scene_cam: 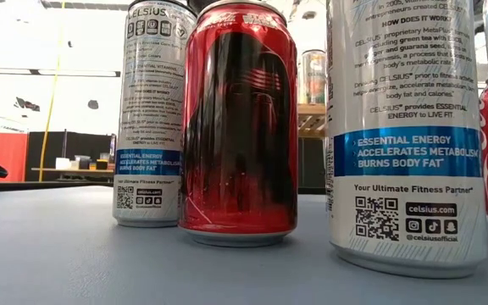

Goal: Place canned beverage on shelf
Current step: Put the white-yellow soda can on the shelf aligned with the other white-yellow soda can

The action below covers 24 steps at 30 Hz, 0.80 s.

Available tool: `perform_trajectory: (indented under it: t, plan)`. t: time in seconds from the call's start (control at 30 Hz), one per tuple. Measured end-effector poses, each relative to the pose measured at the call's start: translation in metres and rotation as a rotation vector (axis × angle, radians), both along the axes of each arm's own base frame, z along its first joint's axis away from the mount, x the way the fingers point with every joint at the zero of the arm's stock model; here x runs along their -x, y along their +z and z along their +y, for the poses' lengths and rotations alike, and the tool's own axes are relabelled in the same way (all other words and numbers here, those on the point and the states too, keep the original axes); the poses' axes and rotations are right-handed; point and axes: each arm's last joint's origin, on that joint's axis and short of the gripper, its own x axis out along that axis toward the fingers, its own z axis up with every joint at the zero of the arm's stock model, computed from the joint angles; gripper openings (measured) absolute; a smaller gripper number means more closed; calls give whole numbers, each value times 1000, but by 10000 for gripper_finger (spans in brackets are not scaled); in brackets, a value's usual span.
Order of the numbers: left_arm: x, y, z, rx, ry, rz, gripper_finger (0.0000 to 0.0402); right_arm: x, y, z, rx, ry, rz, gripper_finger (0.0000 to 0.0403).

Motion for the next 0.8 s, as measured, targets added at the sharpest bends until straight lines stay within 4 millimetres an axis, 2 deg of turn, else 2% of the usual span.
perform_trajectory:
  t: [0.33, 0.63, 0.8]
  plan:
    - [0, 0, 0, 12, -2, 1, 361, -7, 45, 9, -4, -68, -59, 159]
    - [0, 0, 0, -5, -18, 1, 361, 17, 64, 32, 2, -71, 4, 159]
    - [0, 0, 0, -13, -24, -7, 361, 31, 98, 52, 64, -40, -89, 159]
